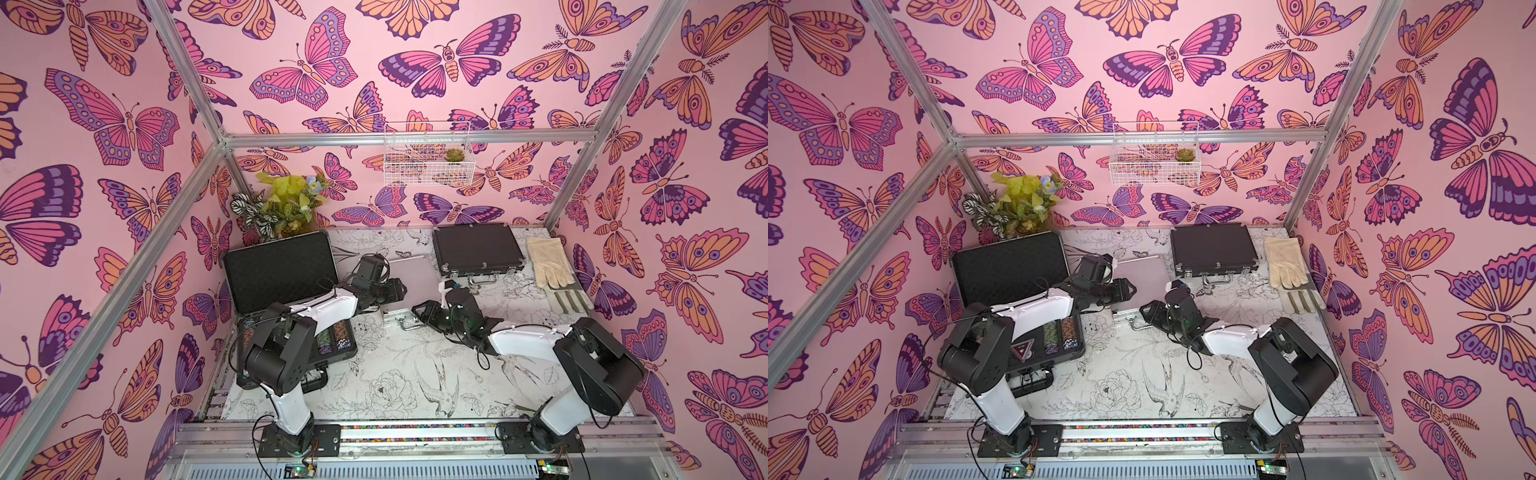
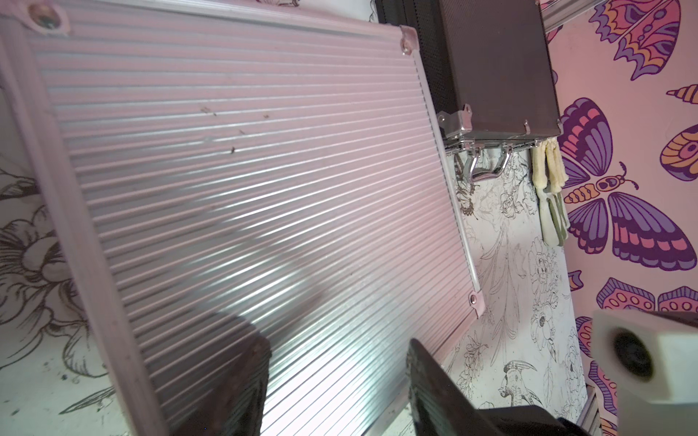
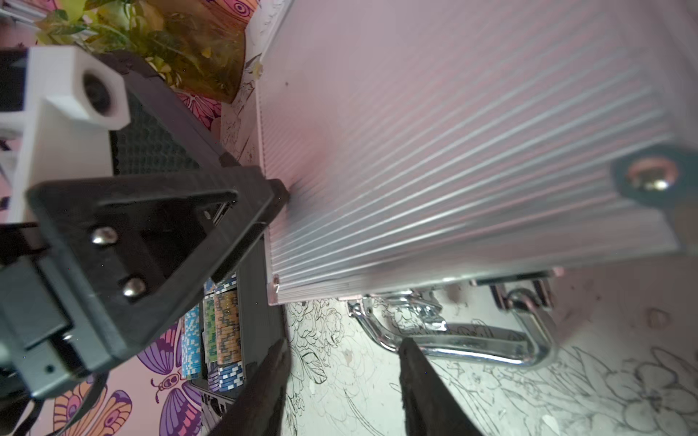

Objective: Close the poker set cases
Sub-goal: Fasten the fastener on the poker set case.

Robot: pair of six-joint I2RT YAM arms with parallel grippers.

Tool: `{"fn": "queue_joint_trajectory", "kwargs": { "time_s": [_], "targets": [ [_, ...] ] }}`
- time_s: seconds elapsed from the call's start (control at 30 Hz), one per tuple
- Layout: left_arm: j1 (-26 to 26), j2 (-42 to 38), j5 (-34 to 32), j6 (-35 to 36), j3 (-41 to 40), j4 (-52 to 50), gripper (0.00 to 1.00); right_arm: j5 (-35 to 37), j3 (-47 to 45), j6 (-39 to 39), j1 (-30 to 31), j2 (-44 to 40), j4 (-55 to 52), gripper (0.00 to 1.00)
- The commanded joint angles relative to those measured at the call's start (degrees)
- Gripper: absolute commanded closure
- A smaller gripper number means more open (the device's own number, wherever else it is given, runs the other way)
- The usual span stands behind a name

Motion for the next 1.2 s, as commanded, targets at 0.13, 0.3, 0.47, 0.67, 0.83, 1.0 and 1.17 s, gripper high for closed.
{"fn": "queue_joint_trajectory", "kwargs": {
  "time_s": [0.13, 0.3, 0.47, 0.67, 0.83, 1.0, 1.17],
  "targets": [
    [-0.2, 4.1, -2.6, -0.9, -3.8, -10.5, 0.4, 4.4, 0.4, 13.9, 4.4, 4.5, 5.0, 0.51],
    [-0.3, 3.2, -2.7, -1.1, -4.5, -10.5, 0.4, 9.8, -1.2, 19.0, 7.0, 6.4, 9.9, 0.5],
    [-0.3, 2.3, -3.1, -0.9, -4.9, -10.5, 0.4, 12.0, -1.9, 19.7, 7.2, 7.1, 11.1, 0.4],
    [-0.3, 2.8, -2.8, -1.0, -4.7, -10.4, 0.4, 12.3, -1.8, 19.2, 7.1, 7.5, 11.6, 0.3],
    [-0.2, 2.7, -2.9, -1.1, -4.9, -10.4, 0.4, 12.3, -1.8, 19.5, 6.1, 8.0, 12.4, 0.29],
    [-0.3, 2.6, -3.1, -1.0, -5.1, -10.5, 0.4, 12.0, -0.6, 18.4, 5.3, 8.1, 11.1, 0.01],
    [-0.3, 2.6, -3.2, -0.9, -5.4, -10.5, 0.4, 12.1, -0.2, 18.5, 5.1, 8.3, 11.2, 0.01]
  ]
}}
